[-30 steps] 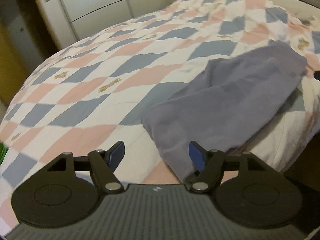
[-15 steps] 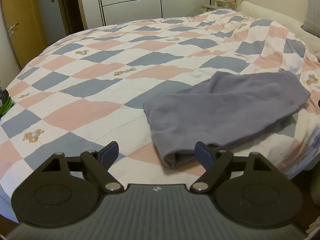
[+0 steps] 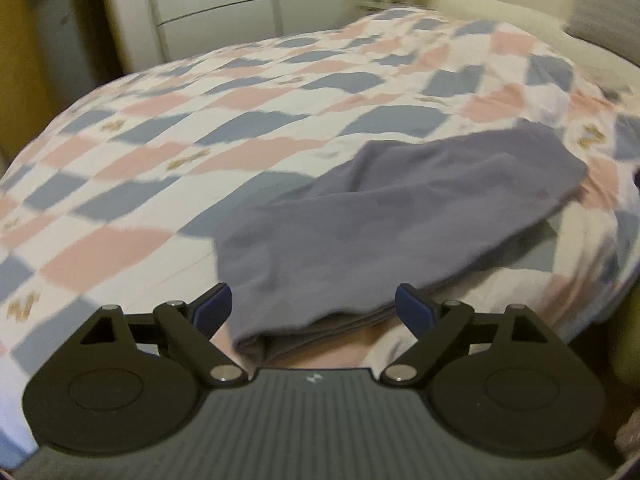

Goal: Fold clothes

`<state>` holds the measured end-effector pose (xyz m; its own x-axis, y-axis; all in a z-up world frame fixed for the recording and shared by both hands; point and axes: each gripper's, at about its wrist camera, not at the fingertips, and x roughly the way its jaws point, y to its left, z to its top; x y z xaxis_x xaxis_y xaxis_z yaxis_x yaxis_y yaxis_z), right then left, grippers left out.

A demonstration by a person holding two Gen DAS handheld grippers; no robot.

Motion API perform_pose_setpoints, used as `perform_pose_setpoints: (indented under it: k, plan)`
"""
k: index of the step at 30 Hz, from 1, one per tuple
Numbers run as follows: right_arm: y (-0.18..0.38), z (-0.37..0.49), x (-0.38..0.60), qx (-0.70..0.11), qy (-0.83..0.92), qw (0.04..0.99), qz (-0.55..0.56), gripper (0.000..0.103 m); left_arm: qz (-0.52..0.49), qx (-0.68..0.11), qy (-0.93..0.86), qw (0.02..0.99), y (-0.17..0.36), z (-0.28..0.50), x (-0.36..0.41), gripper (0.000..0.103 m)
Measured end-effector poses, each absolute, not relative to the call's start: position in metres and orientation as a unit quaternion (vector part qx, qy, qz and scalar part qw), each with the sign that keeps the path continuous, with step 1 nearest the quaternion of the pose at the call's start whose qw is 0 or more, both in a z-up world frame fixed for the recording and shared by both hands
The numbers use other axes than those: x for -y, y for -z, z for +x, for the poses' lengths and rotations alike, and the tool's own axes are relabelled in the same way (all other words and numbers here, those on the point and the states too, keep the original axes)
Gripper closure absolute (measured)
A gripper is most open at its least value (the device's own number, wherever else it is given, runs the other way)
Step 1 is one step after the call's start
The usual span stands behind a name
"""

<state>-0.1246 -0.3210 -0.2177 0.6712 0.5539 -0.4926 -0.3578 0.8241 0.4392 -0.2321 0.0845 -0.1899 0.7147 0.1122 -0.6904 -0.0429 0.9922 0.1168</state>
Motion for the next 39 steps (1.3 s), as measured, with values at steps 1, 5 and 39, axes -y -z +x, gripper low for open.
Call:
perform_pose_setpoints:
  k: [1,5,39]
  plan:
    - [0.217,-0.124,0.323,-0.313,-0.254,0.904,0.146,0.0,0.057,-0.372,-0.028,0.926,0.19,-0.231,-0.083,0.016]
    - [0.216,-0.115,0.327,-0.322,-0.251,0.905,0.118,0.0,0.127,-0.349,0.039,0.927,0.19,-0.23,-0.084,0.012]
    - [0.204,0.058,0.253,-0.6,-0.29,0.722,0.184,0.041,0.136,-0.562,0.191,0.794,0.181,-0.051,-0.176,0.027]
